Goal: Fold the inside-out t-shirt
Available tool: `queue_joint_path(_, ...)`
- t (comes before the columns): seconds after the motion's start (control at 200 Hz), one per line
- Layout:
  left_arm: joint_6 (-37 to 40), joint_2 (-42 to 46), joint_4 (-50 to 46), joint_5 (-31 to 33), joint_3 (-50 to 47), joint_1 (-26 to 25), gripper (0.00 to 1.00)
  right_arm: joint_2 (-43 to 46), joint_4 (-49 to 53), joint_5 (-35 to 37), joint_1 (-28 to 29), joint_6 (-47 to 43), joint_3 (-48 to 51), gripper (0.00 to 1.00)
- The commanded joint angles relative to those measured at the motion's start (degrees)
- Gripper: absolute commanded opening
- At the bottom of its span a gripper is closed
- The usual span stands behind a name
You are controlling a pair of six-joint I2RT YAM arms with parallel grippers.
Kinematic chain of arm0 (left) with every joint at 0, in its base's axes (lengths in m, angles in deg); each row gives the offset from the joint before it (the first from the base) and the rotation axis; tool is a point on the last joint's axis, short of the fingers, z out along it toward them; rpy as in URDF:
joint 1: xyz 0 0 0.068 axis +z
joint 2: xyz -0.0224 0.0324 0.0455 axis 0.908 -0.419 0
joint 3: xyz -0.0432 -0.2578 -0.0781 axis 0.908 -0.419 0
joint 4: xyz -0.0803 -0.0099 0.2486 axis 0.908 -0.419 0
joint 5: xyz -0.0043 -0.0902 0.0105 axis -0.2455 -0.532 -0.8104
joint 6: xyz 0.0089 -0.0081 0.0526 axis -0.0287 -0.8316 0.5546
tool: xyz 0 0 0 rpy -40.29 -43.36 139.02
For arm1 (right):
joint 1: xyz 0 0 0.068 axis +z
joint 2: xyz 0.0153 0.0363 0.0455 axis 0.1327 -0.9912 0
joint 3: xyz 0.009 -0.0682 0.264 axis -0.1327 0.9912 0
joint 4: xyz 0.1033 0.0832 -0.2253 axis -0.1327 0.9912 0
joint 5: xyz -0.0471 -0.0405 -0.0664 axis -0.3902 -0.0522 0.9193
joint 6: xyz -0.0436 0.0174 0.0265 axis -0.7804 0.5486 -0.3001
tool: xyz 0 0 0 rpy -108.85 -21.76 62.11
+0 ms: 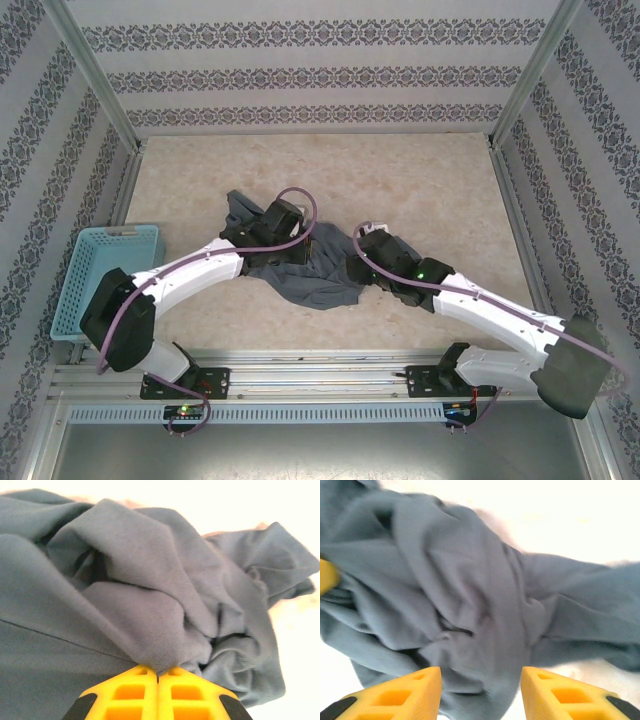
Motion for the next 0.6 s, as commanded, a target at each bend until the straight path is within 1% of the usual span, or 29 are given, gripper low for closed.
queue_joint_path(0.0, -1.56, 1.72, 3.73, -3.15, -0.36, 0.31, 0.00, -4.56, -6.10, -8.08, 0.81, -3.69, -1.94, 0.47)
queue_joint_path(0.145, -1.50, 1.96, 2.95, -3.18, 0.34, 0.31, 0.00, -11.20, -13.45, -12.29, 0.87, -3.14, -3.67, 0.45)
queue_joint_path(0.26, -1.32, 2.38, 2.50, -2.96, 0.41, 0.31, 0.00, -16.01, -14.65, -12.67, 0.81, -3.31, -5.57, 0.40)
queue_joint_path(0.425, -1.22, 2.96, 2.63, -2.95, -0.02, 0.31, 0.00, -19.53, -17.99, -14.69, 0.80, -2.87, -6.00, 0.35)
queue_joint_path(0.485, -1.23, 3.13, 2.76, -2.95, -0.24, 0.31, 0.00, -20.25, -17.82, -14.15, 0.81, -2.92, -6.29, 0.30)
queue_joint_path(0.525, -1.16, 3.34, 2.84, -2.87, -0.50, 0.40, 0.00, -20.23, -17.69, -13.74, 0.81, -3.18, -6.29, 0.24)
queue_joint_path(0.595, -0.80, 3.41, 2.52, -2.32, -0.72, 0.78, 0.00, -19.19, -16.54, -12.06, 0.81, -3.55, -6.14, 0.07)
